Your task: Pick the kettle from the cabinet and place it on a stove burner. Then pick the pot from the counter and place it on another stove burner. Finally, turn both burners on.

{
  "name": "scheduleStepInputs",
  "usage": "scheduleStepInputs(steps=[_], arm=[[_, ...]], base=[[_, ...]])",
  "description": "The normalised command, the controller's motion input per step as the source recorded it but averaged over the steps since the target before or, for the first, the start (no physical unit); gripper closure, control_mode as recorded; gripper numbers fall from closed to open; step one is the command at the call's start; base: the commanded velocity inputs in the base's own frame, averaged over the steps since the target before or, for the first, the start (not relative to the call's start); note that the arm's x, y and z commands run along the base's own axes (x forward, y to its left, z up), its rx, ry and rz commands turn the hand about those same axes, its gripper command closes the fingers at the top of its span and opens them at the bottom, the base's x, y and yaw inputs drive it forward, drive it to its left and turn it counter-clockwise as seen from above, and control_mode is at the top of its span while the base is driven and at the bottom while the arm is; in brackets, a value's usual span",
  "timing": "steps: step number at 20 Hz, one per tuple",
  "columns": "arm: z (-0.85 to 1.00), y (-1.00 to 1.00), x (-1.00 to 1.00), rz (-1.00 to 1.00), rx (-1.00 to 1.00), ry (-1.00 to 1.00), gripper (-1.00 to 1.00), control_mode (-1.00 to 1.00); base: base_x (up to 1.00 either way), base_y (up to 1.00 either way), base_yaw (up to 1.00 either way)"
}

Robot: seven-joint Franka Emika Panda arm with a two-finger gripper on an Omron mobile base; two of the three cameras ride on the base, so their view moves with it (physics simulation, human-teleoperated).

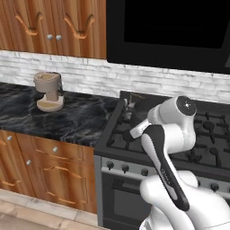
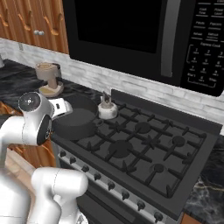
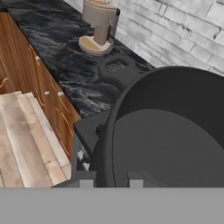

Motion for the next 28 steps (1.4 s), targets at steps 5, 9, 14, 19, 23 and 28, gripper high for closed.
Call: scheduleStepInputs(steps=[5, 9, 14, 19, 23, 28], arm=[[-0.05, 0.11, 0.36, 0.03, 0.00, 0.00, 1.00, -1.00], [-0.18, 0.06, 0.37, 0.00, 0.00, 0.02, 1.00, -1.00], [-0.20, 0.00, 0.24, 0.00, -0.03, 0.05, 1.00, -1.00], [-0.31, 0.00, 0.37, 0.00, 0.00, 0.02, 1.00, -1.00], [-0.35, 0.00, 0.36, 0.00, 0.00, 0.00, 1.00, -1.00], [-0.32, 0.00, 0.31, 0.00, 0.00, 0.00, 1.00, -1.00]], base=[[0.00, 0.00, 0.00], [0.00, 0.00, 0.00], [0.00, 0.00, 0.00], [0.00, 0.00, 0.00], [0.00, 0.00, 0.00], [0.00, 0.00, 0.00]])
